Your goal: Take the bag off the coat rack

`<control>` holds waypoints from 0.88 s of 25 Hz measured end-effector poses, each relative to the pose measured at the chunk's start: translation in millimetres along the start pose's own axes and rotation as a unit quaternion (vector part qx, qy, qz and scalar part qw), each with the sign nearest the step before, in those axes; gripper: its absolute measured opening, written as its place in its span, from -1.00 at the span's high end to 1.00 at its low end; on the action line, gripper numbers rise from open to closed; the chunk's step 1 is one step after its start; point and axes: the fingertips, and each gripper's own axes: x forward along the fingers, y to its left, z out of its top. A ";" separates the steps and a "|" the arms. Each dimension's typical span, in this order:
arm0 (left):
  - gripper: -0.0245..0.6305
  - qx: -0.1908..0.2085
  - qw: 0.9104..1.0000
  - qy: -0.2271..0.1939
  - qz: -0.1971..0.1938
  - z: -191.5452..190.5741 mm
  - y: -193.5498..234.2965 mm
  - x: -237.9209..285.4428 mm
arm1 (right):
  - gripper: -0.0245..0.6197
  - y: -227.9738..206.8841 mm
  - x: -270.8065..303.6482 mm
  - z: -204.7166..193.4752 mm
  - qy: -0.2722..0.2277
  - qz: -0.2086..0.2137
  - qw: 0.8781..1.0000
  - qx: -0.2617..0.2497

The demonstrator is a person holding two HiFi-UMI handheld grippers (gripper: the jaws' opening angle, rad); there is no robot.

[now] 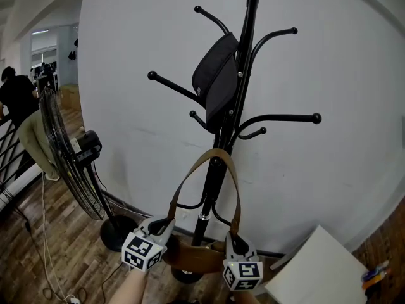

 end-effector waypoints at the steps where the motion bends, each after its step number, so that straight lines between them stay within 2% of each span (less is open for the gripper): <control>1: 0.88 0.000 1.000 -0.001 -0.001 0.5 -0.8 -1.1 | 0.85 0.4 -1.4 0.5 0.000 -0.001 1.000 0.000; 14: 0.88 0.008 1.000 -0.023 -0.007 17.5 -10.1 -17.6 | 0.85 6.3 -25.3 15.8 -0.019 -0.010 1.000 0.005; 22: 0.88 0.010 1.000 -0.022 -0.017 16.3 -18.6 -35.1 | 0.85 14.7 -42.1 15.4 -0.022 -0.016 0.999 0.015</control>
